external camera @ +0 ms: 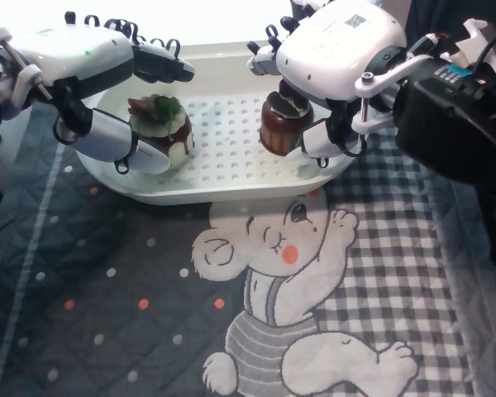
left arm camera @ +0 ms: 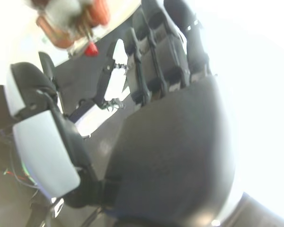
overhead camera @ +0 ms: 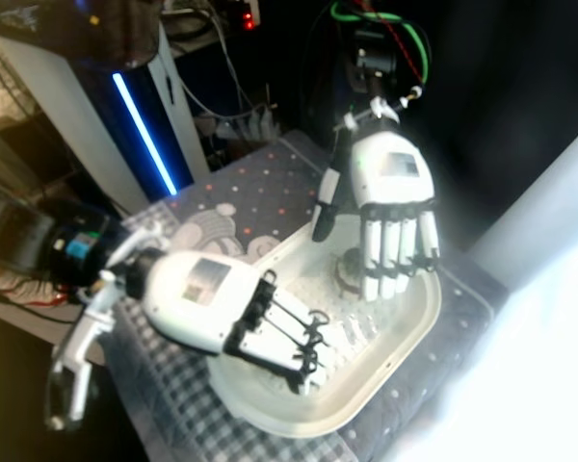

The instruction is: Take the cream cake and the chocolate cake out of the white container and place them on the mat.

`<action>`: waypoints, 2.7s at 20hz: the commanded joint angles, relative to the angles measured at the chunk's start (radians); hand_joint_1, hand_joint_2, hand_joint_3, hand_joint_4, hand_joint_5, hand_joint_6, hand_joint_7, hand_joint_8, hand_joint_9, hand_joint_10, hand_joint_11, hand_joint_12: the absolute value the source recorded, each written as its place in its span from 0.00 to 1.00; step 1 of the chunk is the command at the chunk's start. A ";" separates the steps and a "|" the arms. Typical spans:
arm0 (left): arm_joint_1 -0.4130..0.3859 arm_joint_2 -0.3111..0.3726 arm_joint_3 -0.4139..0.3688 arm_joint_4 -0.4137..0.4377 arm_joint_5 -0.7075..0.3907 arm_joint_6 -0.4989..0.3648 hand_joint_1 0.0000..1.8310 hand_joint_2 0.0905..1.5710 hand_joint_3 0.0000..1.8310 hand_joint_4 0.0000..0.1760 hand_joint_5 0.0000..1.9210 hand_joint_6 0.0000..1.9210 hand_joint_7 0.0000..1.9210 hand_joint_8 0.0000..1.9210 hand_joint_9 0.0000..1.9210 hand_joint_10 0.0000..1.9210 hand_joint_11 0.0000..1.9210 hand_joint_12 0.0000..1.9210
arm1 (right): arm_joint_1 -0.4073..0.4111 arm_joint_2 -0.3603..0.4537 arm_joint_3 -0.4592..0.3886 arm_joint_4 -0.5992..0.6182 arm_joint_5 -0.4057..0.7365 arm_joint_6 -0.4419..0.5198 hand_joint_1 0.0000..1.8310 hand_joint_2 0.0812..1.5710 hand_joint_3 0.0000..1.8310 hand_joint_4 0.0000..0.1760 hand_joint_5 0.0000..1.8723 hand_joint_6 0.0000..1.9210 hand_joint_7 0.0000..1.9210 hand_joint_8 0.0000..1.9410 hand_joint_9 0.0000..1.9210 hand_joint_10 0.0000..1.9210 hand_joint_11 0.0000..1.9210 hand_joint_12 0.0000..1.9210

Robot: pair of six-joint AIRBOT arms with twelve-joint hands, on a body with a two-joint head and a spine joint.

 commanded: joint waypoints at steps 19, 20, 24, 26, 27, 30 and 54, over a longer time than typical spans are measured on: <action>0.027 -0.041 0.051 -0.063 -0.137 -0.021 0.73 0.77 0.00 0.00 0.33 0.73 0.38 0.66 0.42 0.75 0.33 0.73 | 0.021 -0.006 -0.010 -0.006 0.144 -0.007 0.68 0.73 0.00 0.00 0.44 0.50 0.49 0.69 0.50 0.70 0.44 0.90; 0.027 -0.029 0.036 -0.061 -0.167 -0.029 0.73 0.77 0.00 0.00 0.33 0.73 0.38 0.66 0.42 0.75 0.33 0.73 | 0.021 -0.006 -0.030 -0.007 0.169 -0.007 0.68 0.73 0.00 0.00 0.44 0.50 0.49 0.69 0.50 0.70 0.44 0.90; 0.020 0.045 -0.055 0.014 -0.307 -0.090 0.73 0.77 0.00 0.00 0.33 0.72 0.40 0.67 0.39 0.79 0.28 0.78 | 0.021 0.074 -0.133 -0.058 0.295 -0.007 0.68 0.74 0.00 0.00 0.42 0.52 0.48 0.70 0.54 0.71 0.44 0.91; 0.022 0.093 -0.108 0.057 -0.381 -0.122 0.73 0.77 0.00 0.00 0.32 0.72 0.40 0.67 0.39 0.79 0.27 0.79 | 0.021 0.113 -0.196 -0.097 0.364 -0.007 0.68 0.72 0.00 0.00 0.44 0.54 0.52 0.62 0.53 0.62 0.40 0.88; 0.029 0.122 -0.145 0.079 -0.418 -0.122 0.73 0.77 0.00 0.00 0.32 0.72 0.41 0.65 0.40 0.77 0.28 0.78 | 0.021 0.160 -0.237 -0.116 0.412 -0.007 0.67 0.72 0.00 0.00 0.46 0.53 0.49 0.64 0.49 0.63 0.42 0.87; 0.086 0.210 -0.252 0.111 -0.525 -0.122 0.73 0.75 0.00 0.00 0.35 0.69 0.42 0.63 0.43 0.74 0.34 0.76 | 0.019 0.243 -0.344 -0.141 0.513 -0.007 0.67 0.76 0.00 0.00 0.43 0.52 0.43 0.79 0.44 0.88 0.39 1.00; 0.592 0.351 -0.627 0.081 -0.737 -0.281 0.73 0.78 0.00 0.00 0.30 0.69 0.38 0.71 0.40 0.81 0.37 0.78 | -0.548 0.365 -0.711 -0.093 0.775 0.199 0.70 0.68 0.00 0.00 0.51 0.47 0.59 0.48 0.37 0.68 0.24 0.94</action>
